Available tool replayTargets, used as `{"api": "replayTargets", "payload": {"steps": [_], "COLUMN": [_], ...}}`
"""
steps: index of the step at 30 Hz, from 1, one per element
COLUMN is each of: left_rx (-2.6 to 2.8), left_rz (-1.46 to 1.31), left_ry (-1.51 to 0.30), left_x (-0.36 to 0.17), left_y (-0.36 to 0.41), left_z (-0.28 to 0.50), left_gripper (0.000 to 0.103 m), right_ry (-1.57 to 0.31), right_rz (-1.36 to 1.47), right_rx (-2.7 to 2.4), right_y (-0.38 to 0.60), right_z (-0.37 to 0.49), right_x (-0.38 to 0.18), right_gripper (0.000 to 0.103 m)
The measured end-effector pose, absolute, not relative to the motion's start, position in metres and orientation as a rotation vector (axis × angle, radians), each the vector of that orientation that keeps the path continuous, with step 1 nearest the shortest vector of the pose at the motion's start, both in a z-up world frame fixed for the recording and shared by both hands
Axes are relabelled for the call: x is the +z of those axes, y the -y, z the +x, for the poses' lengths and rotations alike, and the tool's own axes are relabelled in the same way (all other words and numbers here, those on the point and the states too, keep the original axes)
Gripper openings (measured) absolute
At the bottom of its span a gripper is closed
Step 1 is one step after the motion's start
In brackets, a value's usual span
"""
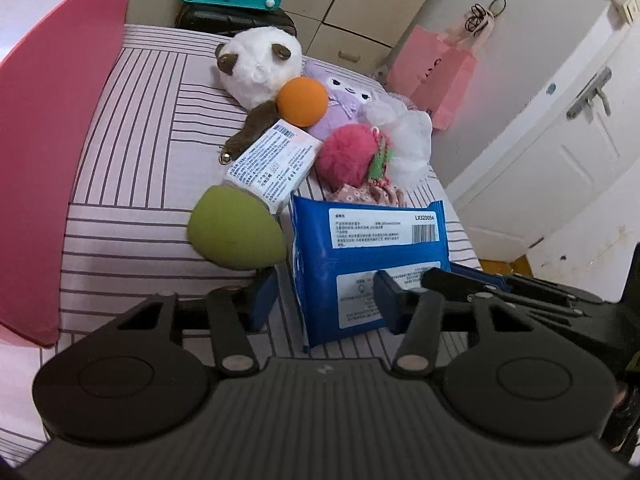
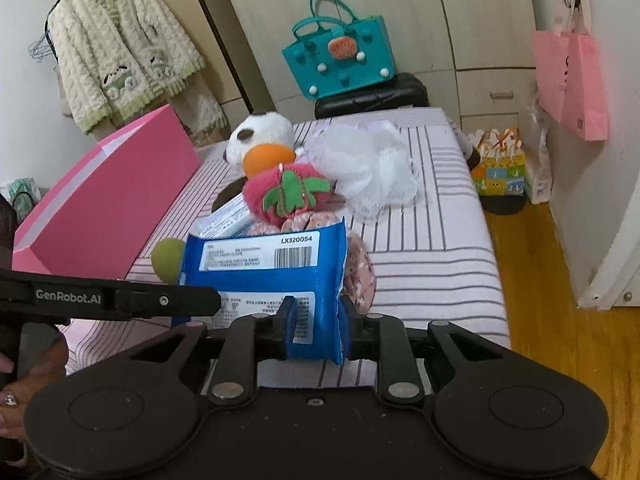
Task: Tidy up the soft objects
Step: 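Lift the blue wet-wipes pack with the left tool and carry it over the pink box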
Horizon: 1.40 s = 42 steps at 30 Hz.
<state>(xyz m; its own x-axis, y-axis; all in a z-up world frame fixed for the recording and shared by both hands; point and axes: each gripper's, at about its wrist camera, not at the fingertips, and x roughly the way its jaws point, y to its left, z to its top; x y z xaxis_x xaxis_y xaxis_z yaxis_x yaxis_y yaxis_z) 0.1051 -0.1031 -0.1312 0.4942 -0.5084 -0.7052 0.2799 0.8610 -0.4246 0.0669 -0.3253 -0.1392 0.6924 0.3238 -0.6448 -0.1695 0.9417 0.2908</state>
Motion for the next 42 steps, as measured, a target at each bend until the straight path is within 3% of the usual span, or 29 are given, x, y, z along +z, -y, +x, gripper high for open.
{"api": "replayTargets", "payload": {"steps": [3,6,32,42], "left_rx": [-0.49,-0.485,-0.629,-0.609], "left_rz": [-0.259,-0.244,-0.122,-0.118], "left_ry": [-0.935,-0.92,-1.043,-1.073], "left_x": [-0.132,-0.133,-0.104,-0.083], "left_y": [0.107,0.111,0.091,0.049], "left_z": [0.103,0.099,0.063,0.034], "left_gripper": [0.036,0.034,0.033,0.033], "right_ry": [-0.777,-0.782,-0.831,-0.89], "right_rz": [0.227,0.232,0.211,0.161], "right_rx": [0.291,0.3,0.379,0.48], "right_y": [0.325,0.325,0.313,0.274], "right_z": [0.068,0.071,0.04,0.025], "right_x": [-0.142,-0.142,-0.119,-0.105], "right_gripper": [0.026,0.027,0.031,0.04]}}
